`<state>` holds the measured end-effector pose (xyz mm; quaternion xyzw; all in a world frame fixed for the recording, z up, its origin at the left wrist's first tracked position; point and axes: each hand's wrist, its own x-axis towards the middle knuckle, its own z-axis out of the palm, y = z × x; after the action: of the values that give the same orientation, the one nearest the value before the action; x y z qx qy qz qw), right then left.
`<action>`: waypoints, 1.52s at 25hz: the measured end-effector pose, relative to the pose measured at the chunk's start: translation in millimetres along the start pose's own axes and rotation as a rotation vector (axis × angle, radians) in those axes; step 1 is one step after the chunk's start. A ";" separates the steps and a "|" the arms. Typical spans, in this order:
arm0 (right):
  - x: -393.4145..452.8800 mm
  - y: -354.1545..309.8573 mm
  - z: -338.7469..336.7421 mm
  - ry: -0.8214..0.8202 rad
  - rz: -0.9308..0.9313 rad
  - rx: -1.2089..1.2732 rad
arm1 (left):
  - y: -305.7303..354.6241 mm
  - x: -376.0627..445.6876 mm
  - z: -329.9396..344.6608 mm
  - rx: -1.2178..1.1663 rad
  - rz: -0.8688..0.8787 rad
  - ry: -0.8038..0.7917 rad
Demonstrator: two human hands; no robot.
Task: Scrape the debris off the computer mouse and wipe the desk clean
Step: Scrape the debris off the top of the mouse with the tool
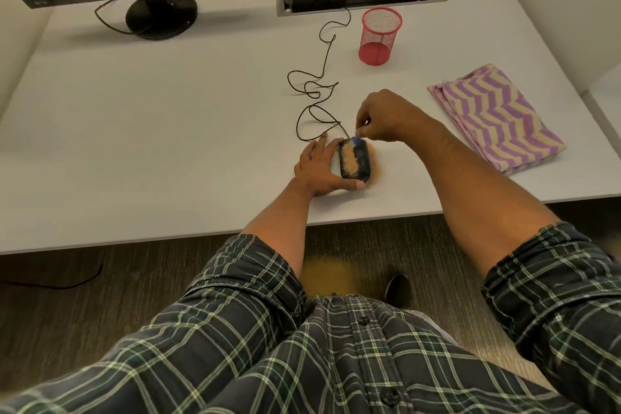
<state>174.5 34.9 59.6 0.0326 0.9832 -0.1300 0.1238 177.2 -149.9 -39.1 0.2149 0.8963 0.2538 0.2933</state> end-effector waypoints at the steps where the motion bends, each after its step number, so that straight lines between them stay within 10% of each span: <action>1: -0.4 0.1 0.4 0.009 0.005 -0.014 | -0.3 0.3 -0.4 -0.004 0.001 -0.002; 38: 1.1 -7.2 -6.2 -0.077 -0.001 -0.053 | 0.4 3.0 0.2 0.040 -0.013 -0.008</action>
<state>171.3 29.6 66.8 0.0238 0.9808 -0.1049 0.1625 175.2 -147.9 -40.3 0.2157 0.9014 0.2332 0.2941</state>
